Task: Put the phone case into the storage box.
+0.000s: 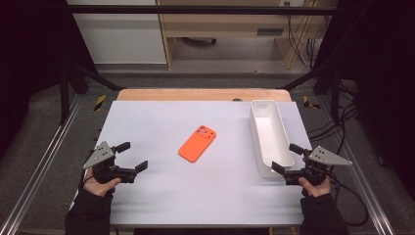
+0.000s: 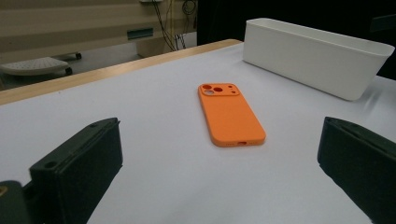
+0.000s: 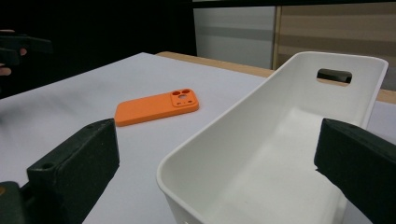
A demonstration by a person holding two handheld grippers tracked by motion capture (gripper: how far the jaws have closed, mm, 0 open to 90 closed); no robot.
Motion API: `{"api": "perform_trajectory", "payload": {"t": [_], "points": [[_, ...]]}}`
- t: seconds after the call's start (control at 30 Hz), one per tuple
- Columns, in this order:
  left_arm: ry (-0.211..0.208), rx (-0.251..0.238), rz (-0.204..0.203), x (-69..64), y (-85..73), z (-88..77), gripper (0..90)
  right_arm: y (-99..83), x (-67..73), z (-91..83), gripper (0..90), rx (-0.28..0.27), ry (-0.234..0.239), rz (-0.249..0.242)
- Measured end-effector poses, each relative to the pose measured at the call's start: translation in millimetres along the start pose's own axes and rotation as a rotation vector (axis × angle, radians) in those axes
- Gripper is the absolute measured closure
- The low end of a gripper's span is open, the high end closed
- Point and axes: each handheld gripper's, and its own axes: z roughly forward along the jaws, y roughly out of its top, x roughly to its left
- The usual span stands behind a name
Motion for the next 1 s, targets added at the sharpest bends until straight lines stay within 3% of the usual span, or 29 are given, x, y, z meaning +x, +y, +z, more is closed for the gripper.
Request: {"api": "perform_trajectory", "payload": {"t": [0.5,1.0], "points": [[-0.013,0.008,0.013,-9.3,6.6,3.8,0.0,0.0,0.7,-0.3,0.4,0.005,0.001,-0.005],[-0.01,0.055,0.038,-25.1,14.2,20.3,0.0,0.6,0.7,-1.4,0.4,0.004,0.001,-0.01]]}}
